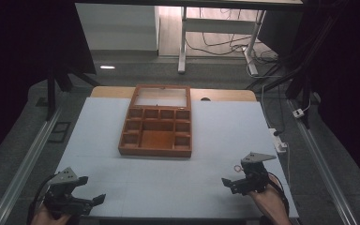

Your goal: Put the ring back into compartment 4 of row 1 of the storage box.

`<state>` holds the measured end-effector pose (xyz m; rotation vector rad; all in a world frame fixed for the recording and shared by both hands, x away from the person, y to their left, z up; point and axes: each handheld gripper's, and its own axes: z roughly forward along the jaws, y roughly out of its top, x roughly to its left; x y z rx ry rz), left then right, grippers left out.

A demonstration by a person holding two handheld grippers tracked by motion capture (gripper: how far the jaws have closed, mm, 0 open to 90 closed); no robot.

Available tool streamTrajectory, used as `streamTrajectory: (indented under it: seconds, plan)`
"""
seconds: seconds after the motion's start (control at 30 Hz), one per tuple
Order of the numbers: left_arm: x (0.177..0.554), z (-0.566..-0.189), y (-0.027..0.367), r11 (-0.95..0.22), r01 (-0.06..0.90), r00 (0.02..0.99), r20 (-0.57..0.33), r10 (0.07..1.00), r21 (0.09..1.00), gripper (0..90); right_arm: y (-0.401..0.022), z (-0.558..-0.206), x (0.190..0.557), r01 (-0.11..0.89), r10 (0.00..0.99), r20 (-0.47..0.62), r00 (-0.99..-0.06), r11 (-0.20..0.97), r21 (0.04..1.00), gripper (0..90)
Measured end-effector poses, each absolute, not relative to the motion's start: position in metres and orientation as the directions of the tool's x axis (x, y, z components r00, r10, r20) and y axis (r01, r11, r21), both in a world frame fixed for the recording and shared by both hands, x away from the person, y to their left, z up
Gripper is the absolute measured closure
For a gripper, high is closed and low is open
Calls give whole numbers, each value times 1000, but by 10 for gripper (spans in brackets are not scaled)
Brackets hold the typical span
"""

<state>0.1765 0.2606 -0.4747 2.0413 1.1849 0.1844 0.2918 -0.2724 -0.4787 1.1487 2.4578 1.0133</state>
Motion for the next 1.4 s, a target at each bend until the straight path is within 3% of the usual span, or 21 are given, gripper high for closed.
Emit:
streamTrajectory:
  seconds: [0.4,0.9,1.13,1.23,1.3,1.4]
  plan:
    - [176,-475,261,-282,689,556,-237,797,668,52,-267,-492,309,580,735,9,-678,528,620,0]
    - [177,-475,261,-280,691,553,-238,799,666,53,-270,-515,326,629,708,92,-700,550,550,0]
    - [176,-475,261,-282,690,554,-236,799,667,54,-263,-518,322,558,659,-16,-752,649,517,0]
    - [176,-475,261,-281,689,554,-236,798,668,54,-263,-515,322,555,661,-40,-750,660,507,74]
    - [176,-475,261,-281,690,555,-238,797,667,54,-267,-512,324,565,676,-43,-735,647,512,189]
    - [176,-475,261,-281,690,554,-237,798,667,54,-271,-507,326,576,692,-49,-720,636,514,429]
